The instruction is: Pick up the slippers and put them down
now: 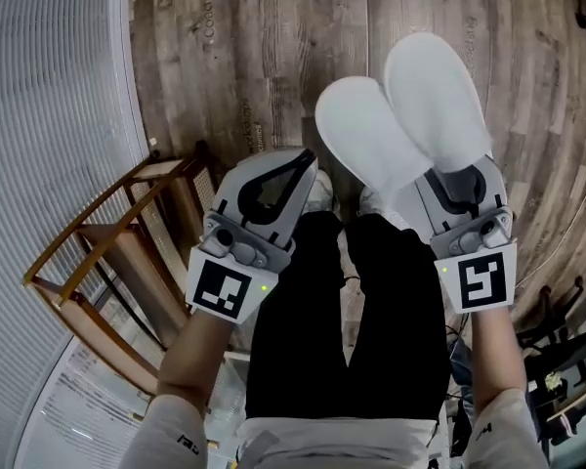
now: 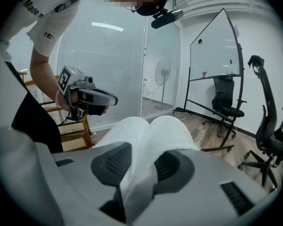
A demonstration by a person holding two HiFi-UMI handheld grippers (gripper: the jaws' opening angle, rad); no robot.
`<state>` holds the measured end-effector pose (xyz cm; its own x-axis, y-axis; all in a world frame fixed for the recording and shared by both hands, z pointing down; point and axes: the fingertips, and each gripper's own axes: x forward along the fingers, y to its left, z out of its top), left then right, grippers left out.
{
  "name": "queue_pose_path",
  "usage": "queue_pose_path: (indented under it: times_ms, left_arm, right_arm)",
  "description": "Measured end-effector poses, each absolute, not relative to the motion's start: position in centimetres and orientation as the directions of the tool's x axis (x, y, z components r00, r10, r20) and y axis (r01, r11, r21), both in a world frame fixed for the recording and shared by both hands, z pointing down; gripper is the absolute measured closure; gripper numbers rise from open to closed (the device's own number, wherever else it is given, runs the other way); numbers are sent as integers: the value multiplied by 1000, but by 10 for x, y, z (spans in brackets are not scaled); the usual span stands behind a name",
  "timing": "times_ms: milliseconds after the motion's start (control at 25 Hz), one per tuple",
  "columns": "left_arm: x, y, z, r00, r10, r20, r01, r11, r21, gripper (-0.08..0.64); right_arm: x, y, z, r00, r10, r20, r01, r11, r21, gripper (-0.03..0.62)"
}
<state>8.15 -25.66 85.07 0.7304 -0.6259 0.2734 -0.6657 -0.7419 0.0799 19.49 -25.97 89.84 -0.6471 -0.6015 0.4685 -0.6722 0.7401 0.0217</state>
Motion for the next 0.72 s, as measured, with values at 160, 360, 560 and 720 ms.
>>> queue_pose_path:
  times_ms: [160,360,560,720]
  left_arm:
    - [78,-264,891,740,-620,261,-657,-748,88,548]
    - [76,-281,937,746,-615,256,-651,-754,88,548]
    - [68,-301,984,748,-614,253,-647,-759,70,548]
    - [62,-310,1021,752,-609,250,-640,-766,57,548]
  right_arm:
    - [193,-263,938,-653,-589,476,-653,756,41,466]
    - [190,-275,989,-679,-555,481,-617,786,37,468]
    - [186,-292,1033,-727,-520,448,-581,814,2,468]
    - [182,-299,1067,-742,-518,426,-567,824,16,469]
